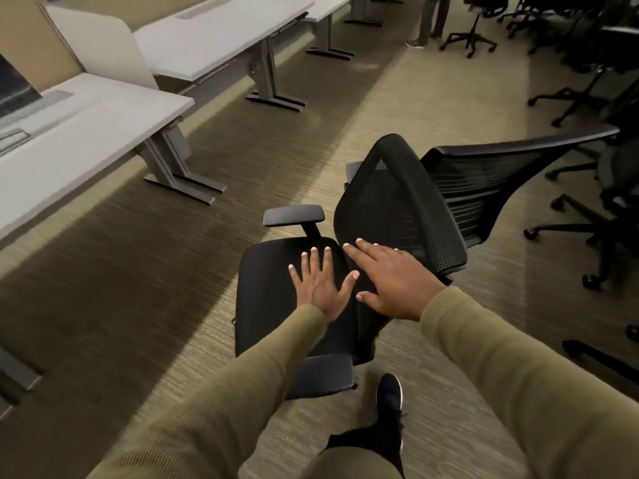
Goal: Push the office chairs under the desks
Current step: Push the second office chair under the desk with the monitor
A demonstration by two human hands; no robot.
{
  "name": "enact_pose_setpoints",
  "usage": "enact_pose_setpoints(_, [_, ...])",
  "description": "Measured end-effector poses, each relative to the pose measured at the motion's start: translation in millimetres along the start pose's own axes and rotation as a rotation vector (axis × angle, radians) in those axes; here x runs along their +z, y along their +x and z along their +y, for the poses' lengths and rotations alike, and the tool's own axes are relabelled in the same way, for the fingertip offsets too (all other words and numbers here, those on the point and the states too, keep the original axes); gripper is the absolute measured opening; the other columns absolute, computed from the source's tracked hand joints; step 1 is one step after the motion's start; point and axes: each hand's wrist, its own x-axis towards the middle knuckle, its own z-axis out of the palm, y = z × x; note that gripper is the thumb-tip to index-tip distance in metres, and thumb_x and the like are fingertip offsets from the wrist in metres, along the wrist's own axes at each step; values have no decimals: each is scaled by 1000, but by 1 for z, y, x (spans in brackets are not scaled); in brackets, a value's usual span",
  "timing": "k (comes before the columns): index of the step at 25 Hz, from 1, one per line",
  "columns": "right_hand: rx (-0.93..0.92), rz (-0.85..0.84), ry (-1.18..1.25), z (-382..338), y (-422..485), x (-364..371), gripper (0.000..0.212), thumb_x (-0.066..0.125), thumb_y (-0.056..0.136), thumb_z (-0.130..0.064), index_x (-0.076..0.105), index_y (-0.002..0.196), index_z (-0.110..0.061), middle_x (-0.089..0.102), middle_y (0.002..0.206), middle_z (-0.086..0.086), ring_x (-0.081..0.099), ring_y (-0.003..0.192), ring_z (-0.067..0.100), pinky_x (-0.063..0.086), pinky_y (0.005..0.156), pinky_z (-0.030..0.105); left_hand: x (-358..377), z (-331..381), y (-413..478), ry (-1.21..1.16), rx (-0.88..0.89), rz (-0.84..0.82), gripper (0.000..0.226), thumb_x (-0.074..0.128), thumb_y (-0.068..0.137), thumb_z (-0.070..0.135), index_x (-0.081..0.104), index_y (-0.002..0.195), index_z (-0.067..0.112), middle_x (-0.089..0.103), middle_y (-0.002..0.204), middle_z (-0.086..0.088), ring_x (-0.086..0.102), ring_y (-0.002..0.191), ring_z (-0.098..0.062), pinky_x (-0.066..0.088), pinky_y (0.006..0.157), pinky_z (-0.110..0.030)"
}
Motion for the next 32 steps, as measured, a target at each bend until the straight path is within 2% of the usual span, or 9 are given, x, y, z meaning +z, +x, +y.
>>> enact_pose_setpoints(6, [-160,-96,-187,115,50,-49,84,58,93,-50,10,159,-26,22,164,5,27,148,26,28,119,44,29,68,70,-110,-104,11,88,18,90,79,9,161,26,6,169,-6,-5,155,-26,-8,121,-57])
enact_pose_setpoints(11, [-323,-201,-343,187,105,-88,65,57,93,-37,33,151,-22,45,150,5,44,135,26,41,107,45,25,118,103,-178,-223,9,85,25,93,76,15,160,24,11,168,-5,1,155,-25,-4,123,-55])
enact_pose_setpoints(14, [-398,-344,-447,209,135,-96,59,54,91,-29,39,148,-19,49,143,7,49,129,28,46,102,45,14,148,106,-249,-251,-1,84,31,92,77,29,156,24,26,164,-6,21,151,-25,13,124,-52])
enact_pose_setpoints(16, [-465,-453,-480,215,154,-99,58,54,92,-27,39,148,-18,49,142,8,49,129,28,47,101,44,9,166,105,-303,-280,-11,86,35,87,82,39,151,24,40,155,-4,40,140,-26,32,116,-49])
enact_pose_setpoints(18, [-553,-511,-529,221,169,-100,61,57,92,-29,38,149,-19,47,144,7,48,130,28,47,102,43,7,184,97,-317,-316,-43,90,39,80,86,43,146,25,48,142,-2,51,127,-25,43,107,-46])
enact_pose_setpoints(23, [-775,-540,-641,243,191,-105,76,69,84,-55,41,147,-23,49,145,5,50,128,28,46,104,44,13,233,85,-307,-511,-93,100,44,76,89,31,153,26,50,136,0,55,115,-20,49,101,-42])
enact_pose_setpoints(27, [-937,-510,-642,255,205,-98,84,70,76,-67,44,143,-24,53,138,6,53,123,27,48,101,45,38,273,70,-42,-734,44,107,34,74,93,23,155,24,53,132,0,57,110,-19,49,96,-40])
enact_pose_setpoints(30, [-991,-528,-576,256,222,-94,91,63,71,-80,44,142,-28,54,138,4,53,122,26,45,104,46,51,289,61,138,-851,243,105,15,76,93,34,151,22,58,124,2,59,104,-19,49,88,-39])
enact_pose_setpoints(32, [-991,-529,-567,252,236,-92,100,56,64,-90,42,144,-31,52,141,3,49,128,27,35,111,49,46,284,58,227,-874,289,100,10,76,91,49,138,23,61,115,2,60,97,-20,50,83,-39])
